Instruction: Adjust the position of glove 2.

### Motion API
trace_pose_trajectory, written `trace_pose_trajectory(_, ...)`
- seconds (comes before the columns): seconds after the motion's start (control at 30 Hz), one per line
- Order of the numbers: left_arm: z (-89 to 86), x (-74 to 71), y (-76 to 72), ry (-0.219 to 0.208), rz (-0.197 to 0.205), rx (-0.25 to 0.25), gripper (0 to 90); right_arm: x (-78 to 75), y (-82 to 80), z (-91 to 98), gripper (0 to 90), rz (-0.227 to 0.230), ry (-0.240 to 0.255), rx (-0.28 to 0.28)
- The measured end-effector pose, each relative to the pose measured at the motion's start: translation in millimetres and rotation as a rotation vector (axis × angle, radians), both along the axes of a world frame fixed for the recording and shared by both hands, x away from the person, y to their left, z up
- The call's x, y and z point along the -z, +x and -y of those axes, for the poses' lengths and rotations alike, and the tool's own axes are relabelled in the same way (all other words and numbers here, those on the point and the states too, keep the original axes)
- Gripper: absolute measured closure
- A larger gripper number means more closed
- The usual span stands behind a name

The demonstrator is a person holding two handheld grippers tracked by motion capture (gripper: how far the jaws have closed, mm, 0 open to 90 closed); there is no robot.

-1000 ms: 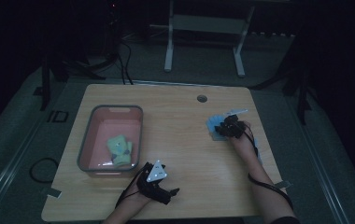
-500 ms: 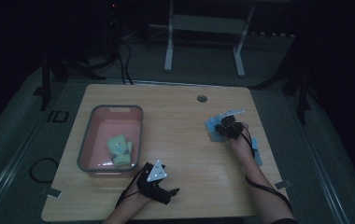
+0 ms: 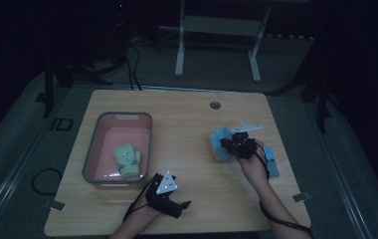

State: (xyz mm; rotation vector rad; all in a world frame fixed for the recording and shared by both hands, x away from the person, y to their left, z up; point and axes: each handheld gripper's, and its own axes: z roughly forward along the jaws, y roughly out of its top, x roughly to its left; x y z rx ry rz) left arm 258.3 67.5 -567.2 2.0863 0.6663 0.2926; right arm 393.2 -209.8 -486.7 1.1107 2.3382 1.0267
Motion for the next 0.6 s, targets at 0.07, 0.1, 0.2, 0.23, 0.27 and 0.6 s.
trace_pose_trajectory(0.07,-0.1,0.0,-0.2,-0.001,0.002,0.000,2.1,-3.8,-11.2,-3.5,87.8,-0.007,0.026,-0.006)
trace_pose_trajectory(0.1,0.0,0.0,-0.3,0.000,0.003,0.001,2.1,-4.9,-17.1,-5.2,87.8,-0.009,0.034,-0.008)
trace_pose_trajectory(0.2,-0.1,-0.1,-0.3,0.001,0.004,0.001,2.1,-5.4,-34.3,-12.3,87.8,-0.003,0.029,-0.011)
trace_pose_trajectory(0.23,-0.2,-0.1,-0.3,0.000,0.005,0.000,2.1,-4.8,-38.9,-13.4,87.8,-0.004,0.042,-0.016)
trace_pose_trajectory(0.27,-0.2,-0.1,-0.3,-0.001,0.004,0.000,2.1,-4.0,-42.9,-14.4,87.8,-0.009,0.052,-0.020)
trace_pose_trajectory(0.6,0.3,-0.1,-0.6,0.004,0.007,0.007,2.1,29.9,-59.1,-23.9,87.7,-0.040,0.061,0.015)
